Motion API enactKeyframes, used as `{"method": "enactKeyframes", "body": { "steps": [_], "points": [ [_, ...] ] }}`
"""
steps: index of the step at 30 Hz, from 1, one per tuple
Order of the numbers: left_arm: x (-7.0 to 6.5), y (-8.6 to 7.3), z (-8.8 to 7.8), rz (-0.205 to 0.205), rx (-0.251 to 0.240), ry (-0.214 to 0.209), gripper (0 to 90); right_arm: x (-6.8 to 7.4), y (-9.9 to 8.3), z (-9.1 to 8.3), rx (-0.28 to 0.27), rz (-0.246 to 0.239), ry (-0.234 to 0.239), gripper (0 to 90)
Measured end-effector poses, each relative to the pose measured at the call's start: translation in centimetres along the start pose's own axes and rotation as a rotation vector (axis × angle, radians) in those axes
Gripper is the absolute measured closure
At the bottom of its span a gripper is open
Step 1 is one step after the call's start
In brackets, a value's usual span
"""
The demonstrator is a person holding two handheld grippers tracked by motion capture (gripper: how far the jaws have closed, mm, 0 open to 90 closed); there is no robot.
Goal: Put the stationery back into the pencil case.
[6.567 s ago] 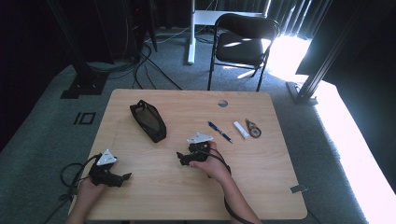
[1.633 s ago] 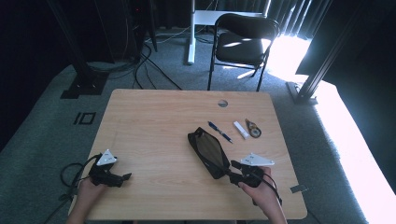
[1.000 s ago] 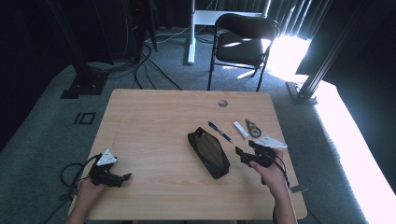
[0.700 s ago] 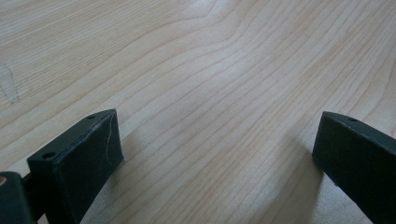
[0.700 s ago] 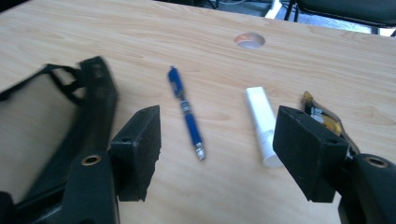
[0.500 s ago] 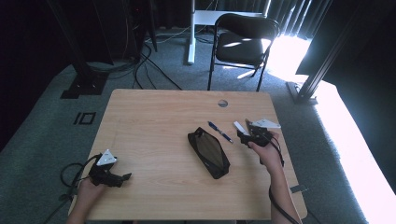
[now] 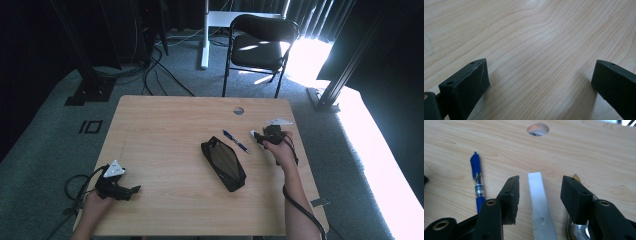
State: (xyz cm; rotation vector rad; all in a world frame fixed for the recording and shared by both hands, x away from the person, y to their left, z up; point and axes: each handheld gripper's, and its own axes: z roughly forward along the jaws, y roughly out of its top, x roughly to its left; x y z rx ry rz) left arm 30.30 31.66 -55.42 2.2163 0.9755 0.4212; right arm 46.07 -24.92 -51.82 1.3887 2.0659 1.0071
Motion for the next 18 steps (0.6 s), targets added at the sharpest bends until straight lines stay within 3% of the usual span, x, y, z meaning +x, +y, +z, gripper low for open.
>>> {"method": "enactKeyframes", "body": {
  "steps": [9, 18],
  "points": [
    [0.0, 0.0, 0.0, 0.000, 0.000, 0.000, 1.6, 0.0, -0.3, 2.0, 0.081, -0.022, -0.022, 55.2],
    [0.0, 0.0, 0.0, 0.000, 0.000, 0.000, 1.6, 0.4, -0.5, 2.7, 0.137, -0.055, -0.029, 64.8]
  ]
}}
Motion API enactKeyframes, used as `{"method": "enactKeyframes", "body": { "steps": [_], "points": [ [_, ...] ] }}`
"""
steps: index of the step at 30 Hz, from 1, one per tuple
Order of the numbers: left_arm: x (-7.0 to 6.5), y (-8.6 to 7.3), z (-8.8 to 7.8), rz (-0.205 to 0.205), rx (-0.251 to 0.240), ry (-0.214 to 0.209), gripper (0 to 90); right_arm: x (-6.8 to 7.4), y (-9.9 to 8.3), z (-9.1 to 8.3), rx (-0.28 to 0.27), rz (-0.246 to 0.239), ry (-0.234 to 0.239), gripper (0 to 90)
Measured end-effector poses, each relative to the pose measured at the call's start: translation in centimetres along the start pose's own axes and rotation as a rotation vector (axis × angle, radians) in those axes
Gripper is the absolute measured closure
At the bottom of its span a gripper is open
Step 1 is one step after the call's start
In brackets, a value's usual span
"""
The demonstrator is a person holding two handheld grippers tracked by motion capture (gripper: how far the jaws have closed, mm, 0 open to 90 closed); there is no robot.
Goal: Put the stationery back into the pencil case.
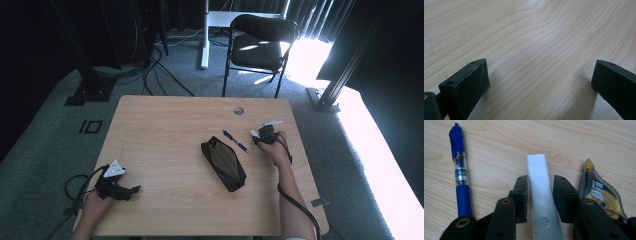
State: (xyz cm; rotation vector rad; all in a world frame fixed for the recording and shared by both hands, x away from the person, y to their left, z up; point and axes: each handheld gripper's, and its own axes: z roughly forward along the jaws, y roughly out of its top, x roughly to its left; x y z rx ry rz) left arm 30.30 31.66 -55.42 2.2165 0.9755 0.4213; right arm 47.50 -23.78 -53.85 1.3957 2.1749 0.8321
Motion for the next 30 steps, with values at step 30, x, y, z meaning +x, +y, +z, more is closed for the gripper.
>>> {"method": "enactKeyframes", "body": {
  "steps": [30],
  "points": [
    [0.0, 0.0, 0.0, -0.003, 0.001, 0.003, 1.6, 1.6, 0.9, -2.6, 0.029, 0.110, 0.045, 70.0]
  ]
}}
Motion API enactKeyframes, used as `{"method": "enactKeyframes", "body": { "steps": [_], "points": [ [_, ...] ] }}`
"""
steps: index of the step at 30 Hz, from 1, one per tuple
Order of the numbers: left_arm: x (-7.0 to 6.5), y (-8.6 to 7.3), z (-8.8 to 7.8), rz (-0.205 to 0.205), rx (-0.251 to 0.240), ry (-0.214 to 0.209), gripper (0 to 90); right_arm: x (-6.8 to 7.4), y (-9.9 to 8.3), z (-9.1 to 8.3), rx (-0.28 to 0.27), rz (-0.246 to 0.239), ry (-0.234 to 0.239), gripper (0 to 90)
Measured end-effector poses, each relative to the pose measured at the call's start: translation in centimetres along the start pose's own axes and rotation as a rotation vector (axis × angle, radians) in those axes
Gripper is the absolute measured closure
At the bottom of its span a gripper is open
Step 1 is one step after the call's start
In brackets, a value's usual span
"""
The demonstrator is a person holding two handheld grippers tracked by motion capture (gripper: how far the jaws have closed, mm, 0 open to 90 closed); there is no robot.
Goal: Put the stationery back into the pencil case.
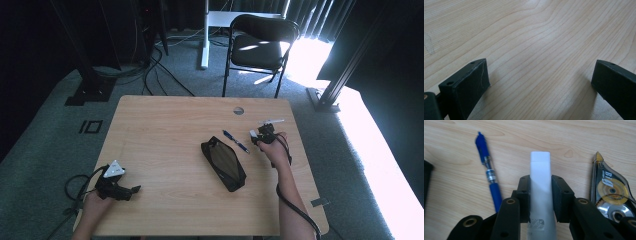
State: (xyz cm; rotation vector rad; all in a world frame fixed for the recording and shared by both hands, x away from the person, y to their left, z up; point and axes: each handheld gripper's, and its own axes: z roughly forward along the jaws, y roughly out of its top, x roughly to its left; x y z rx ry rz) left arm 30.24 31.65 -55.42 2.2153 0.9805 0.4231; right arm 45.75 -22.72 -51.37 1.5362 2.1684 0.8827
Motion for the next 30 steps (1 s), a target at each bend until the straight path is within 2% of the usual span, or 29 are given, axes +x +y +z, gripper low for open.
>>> {"method": "enactKeyframes", "body": {
  "steps": [5, 8, 15, 20, 30],
  "points": [
    [0.0, 0.0, 0.0, 0.000, 0.000, 0.000, 1.6, 0.3, -0.1, -0.9, -0.006, -0.008, -0.003, 70.0],
    [0.0, 0.0, 0.0, 0.000, 0.000, 0.000, 1.6, 0.6, -0.3, -1.5, -0.001, 0.007, -0.005, 70.0],
    [0.0, 0.0, 0.0, 0.000, 0.000, 0.000, 1.6, 1.4, -0.1, -3.6, -0.056, -0.001, 0.000, 70.0],
    [0.0, 0.0, 0.0, 0.000, 0.000, 0.000, 1.6, 2.9, 0.4, -5.6, -0.096, -0.012, 0.027, 70.0],
    [0.0, 0.0, 0.0, 0.000, 0.000, 0.000, 1.6, 5.3, 0.8, -7.7, -0.151, -0.022, 0.070, 69.9]
  ]
}}
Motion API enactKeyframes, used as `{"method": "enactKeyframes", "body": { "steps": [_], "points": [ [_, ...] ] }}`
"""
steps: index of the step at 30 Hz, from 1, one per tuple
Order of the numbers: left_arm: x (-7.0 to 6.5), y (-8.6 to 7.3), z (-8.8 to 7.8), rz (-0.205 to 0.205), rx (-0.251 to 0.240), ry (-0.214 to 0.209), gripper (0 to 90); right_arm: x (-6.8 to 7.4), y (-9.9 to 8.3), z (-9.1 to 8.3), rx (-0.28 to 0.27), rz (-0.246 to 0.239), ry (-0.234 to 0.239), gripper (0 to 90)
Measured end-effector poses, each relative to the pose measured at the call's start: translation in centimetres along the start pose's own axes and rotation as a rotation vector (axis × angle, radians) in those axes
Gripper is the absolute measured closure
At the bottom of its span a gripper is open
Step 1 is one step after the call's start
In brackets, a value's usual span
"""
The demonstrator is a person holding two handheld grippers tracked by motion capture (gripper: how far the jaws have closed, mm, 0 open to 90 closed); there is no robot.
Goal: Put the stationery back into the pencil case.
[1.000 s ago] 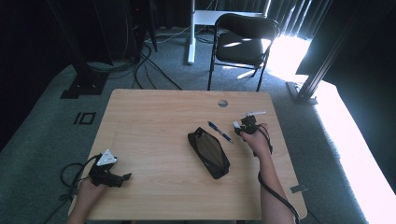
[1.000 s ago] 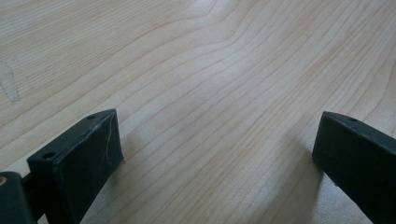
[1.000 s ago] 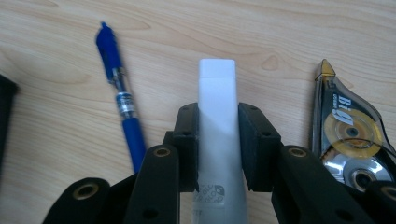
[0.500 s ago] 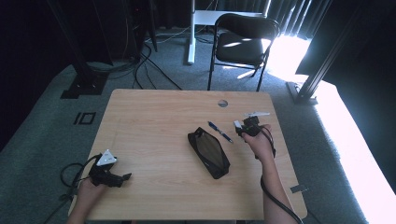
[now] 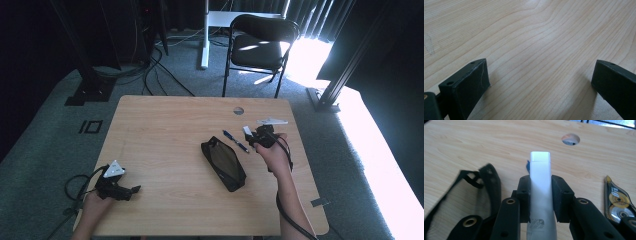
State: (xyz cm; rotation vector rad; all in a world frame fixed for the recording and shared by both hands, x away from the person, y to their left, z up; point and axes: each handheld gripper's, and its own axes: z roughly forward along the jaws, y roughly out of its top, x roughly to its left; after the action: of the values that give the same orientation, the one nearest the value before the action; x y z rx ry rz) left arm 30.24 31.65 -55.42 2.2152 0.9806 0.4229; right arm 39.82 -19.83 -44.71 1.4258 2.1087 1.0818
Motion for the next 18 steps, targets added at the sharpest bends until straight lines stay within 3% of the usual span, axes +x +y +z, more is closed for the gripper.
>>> {"method": "enactKeyframes", "body": {
  "steps": [11, 18],
  "points": [
    [0.0, 0.0, 0.0, 0.002, 0.000, 0.001, 1.6, 2.9, 0.6, -1.5, -0.029, -0.053, 0.034, 69.9],
    [0.0, 0.0, 0.0, 0.001, 0.000, 0.001, 1.6, 5.1, 0.5, -1.7, -0.037, -0.061, 0.096, 70.0]
  ]
}}
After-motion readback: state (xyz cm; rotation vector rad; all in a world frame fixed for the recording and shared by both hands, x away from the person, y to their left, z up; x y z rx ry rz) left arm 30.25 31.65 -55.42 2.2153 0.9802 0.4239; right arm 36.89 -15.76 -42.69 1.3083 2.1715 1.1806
